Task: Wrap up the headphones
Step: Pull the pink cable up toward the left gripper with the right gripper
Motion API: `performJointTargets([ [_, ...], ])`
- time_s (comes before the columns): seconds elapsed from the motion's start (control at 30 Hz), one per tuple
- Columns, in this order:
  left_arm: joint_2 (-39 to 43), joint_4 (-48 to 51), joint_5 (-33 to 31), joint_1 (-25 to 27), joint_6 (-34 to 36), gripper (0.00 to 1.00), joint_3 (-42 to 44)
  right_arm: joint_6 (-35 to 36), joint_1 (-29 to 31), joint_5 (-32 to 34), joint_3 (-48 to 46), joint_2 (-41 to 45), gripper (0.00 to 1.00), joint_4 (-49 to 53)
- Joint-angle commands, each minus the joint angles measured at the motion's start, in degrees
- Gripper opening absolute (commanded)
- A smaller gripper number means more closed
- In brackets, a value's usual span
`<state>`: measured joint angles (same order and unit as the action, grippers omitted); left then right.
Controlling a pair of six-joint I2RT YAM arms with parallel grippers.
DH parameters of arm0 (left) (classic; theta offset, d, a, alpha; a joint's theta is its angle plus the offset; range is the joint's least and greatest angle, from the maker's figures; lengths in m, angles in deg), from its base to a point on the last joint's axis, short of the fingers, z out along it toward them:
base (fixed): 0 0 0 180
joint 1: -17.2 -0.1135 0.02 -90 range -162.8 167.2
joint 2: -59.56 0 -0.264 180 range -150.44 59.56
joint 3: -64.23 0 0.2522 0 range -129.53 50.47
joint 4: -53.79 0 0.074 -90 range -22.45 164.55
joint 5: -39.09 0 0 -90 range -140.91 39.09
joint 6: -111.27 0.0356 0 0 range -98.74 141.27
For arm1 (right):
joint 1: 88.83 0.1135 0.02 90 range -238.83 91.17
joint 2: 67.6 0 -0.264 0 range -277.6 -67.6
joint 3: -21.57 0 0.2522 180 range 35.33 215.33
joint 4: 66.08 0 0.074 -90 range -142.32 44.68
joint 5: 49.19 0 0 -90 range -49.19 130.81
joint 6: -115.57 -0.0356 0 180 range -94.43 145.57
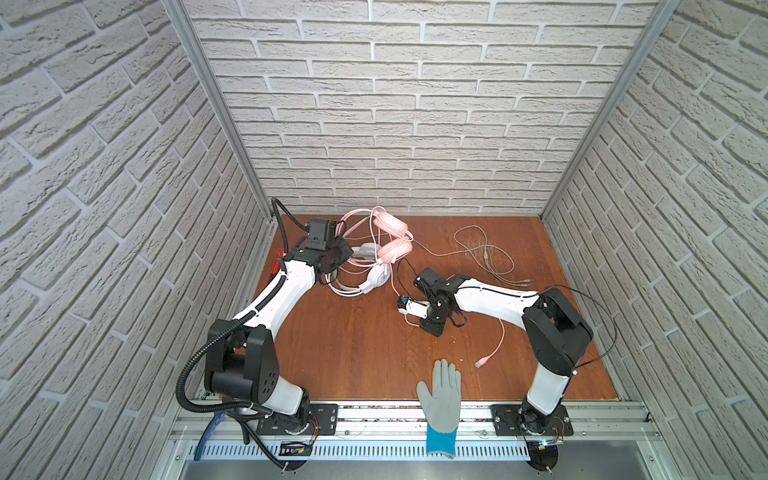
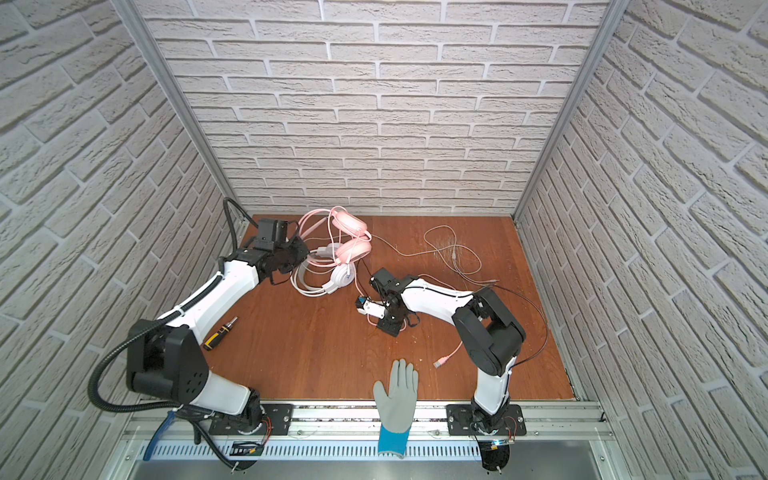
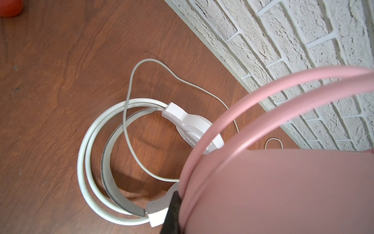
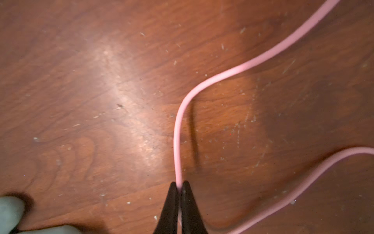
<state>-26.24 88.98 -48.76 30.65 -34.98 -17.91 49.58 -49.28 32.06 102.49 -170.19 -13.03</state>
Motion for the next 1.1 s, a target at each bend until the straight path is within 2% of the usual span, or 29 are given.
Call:
performJointTargets([
  [0.0,0.48,-5.88,0.15,0.0,-1.33,0.0,-0.44,-1.35,1.12,-5.12,0.66,4.18,0.06,1.98],
  [0.47,-0.28,-2.81,-3.3,2.14,2.23,0.0,0.18,1.26,1.64,-13.03,3.02,12.36,0.06,0.43],
  [0.73,-1.89,-0.6,-3.42,5.31,4.64,0.0,-0.47,2.21,0.21,-16.02,11.55,10.52,0.06,6.83],
  [1.07,-3.37,2.16,-3.21,7.41,7.32,0.0,-1.54,1.04,-4.25,-19.46,17.51,9.95,0.06,7.91],
])
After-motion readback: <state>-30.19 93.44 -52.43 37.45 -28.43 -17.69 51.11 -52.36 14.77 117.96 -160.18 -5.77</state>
